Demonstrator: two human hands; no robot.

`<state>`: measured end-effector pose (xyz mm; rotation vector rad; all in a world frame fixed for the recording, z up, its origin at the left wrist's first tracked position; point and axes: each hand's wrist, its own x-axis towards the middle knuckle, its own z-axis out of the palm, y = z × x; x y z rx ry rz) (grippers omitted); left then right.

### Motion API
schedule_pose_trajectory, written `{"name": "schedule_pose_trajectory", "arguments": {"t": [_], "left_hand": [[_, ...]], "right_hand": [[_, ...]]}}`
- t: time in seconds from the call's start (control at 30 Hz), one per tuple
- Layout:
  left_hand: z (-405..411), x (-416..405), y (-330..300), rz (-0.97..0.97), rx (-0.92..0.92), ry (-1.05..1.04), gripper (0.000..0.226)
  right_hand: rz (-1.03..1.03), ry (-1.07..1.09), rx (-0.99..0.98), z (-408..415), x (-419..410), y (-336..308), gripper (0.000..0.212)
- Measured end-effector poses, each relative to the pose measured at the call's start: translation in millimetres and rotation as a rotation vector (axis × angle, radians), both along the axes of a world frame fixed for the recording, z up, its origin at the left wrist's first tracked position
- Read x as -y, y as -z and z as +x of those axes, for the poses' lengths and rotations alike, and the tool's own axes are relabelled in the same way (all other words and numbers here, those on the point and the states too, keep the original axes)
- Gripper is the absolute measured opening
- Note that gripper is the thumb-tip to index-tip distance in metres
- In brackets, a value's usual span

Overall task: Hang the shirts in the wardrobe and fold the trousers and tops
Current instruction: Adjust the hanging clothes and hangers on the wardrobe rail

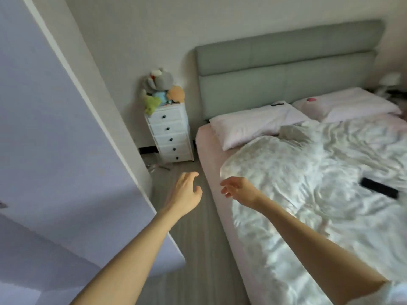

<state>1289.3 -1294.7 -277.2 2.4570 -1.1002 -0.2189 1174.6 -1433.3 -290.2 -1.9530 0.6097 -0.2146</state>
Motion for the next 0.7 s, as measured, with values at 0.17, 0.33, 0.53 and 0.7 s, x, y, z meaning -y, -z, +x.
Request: {"name": "schedule_pose_trajectory", "arguments": {"t": [0.17,0.33,0.53,0.7], "left_hand": [[-112.4,89.0,62.9,0.178,-0.159,0.4,0.037],[-268.2,167.1,97.1,0.312,-0.286,0.808,0.032],[-455.6,258.4,105.9,0.422,-0.374,1.105,0.035],[-595.2,373.5,105.3,0.322,-0.334,1.187,0.035]], "right_hand": [[0.182,0.372,-0.216,-168.4,28.3,75.6,0.027],[0.227,0.803,-0.321,-340.2,33.5,113.6,0.028],[0.16,1.239,-0.464,-531.5,41.4,139.2,0.035],[0.017,1.488,-0.513,-674.8,132.8,147.6,0.037]]}}
